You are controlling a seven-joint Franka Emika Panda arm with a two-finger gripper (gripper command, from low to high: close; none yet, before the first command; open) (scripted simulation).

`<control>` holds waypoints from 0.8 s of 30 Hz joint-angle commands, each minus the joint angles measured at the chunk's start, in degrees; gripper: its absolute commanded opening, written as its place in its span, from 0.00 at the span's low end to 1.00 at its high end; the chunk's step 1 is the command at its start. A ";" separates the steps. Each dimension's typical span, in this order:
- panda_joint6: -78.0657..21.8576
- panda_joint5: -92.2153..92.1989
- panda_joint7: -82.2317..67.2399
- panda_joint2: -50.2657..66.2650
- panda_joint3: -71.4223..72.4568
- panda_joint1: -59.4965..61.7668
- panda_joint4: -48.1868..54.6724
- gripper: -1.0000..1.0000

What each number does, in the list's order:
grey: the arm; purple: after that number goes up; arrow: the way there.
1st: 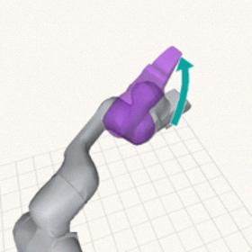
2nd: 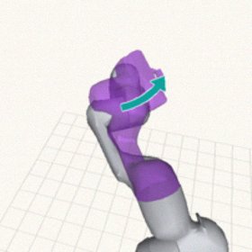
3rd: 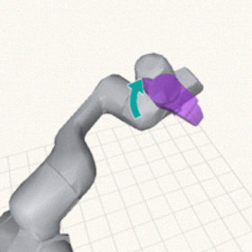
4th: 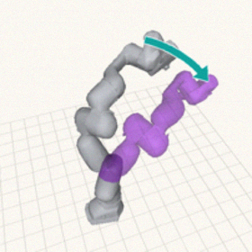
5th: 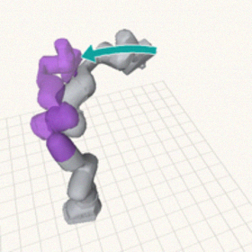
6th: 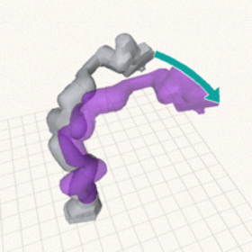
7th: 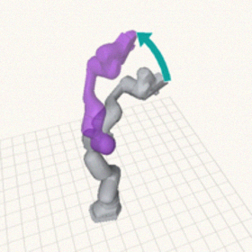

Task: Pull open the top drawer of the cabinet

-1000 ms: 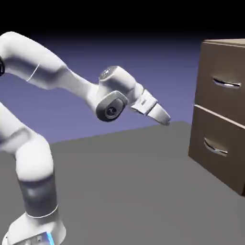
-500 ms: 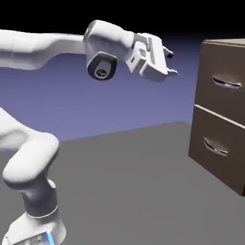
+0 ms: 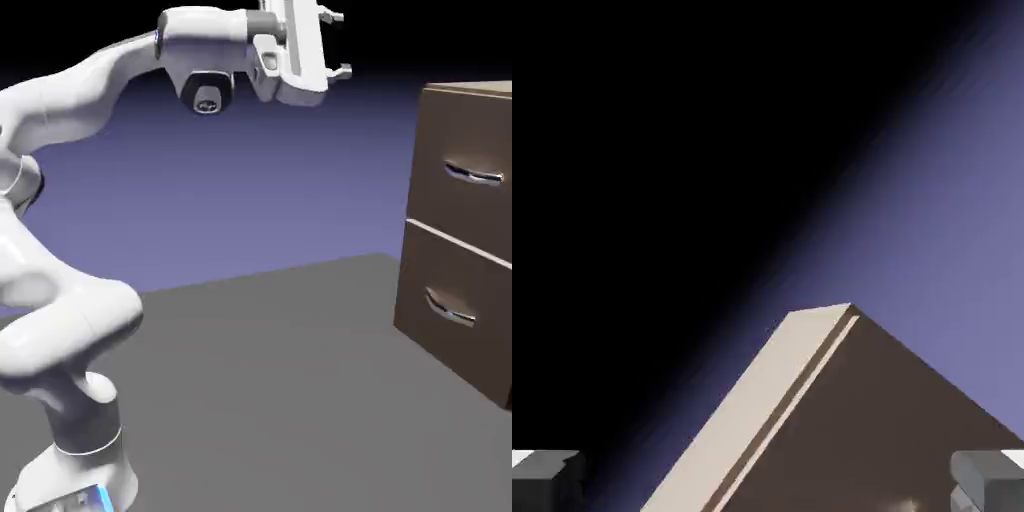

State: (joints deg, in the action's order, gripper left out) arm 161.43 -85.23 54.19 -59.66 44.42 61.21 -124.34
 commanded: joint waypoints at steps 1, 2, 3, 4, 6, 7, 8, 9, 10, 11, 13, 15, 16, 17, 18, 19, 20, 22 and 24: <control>-0.37 -2.50 0.34 -0.79 1.30 1.81 1.07 0.50; -0.74 -4.99 0.69 -1.58 2.60 3.62 2.14 0.50; -1.10 -7.48 1.03 -2.37 3.90 5.43 3.22 0.50; -1.47 -9.97 1.37 -3.16 5.20 7.24 4.29 0.50; -2.21 -14.95 2.06 -4.74 7.79 10.86 6.43 0.50; -2.57 -17.45 2.40 -5.53 9.09 12.67 7.50 0.50; -2.94 -19.94 2.74 -6.31 10.39 14.48 8.58 0.50; -3.31 -22.43 3.09 -7.10 11.69 16.29 9.65 0.50; -3.68 -24.92 3.43 -7.89 12.99 18.10 10.72 0.50; -4.04 -27.41 3.77 -8.68 14.29 19.91 11.79 0.50; -4.78 -32.40 4.46 -10.26 16.88 23.53 13.93 0.50; -5.51 -37.38 5.14 -11.84 19.48 27.15 16.08 0.50; -5.88 -39.87 5.49 -12.63 20.78 28.96 17.15 0.50; -6.25 -42.36 5.83 -13.42 22.08 30.77 18.22 0.50; -6.62 -44.86 6.17 -14.21 23.38 32.57 19.29 0.50; -6.98 -47.35 6.52 -15.00 24.68 34.38 20.37 0.50; -7.35 -49.84 6.86 -15.79 25.97 36.19 21.44 0.50; -8.09 -54.82 7.54 -17.36 28.57 39.81 23.58 0.50; -8.82 -59.81 8.23 -18.94 31.17 43.43 25.72 0.50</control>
State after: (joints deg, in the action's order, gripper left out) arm 152.61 -145.04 62.42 -78.60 75.59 104.64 -98.62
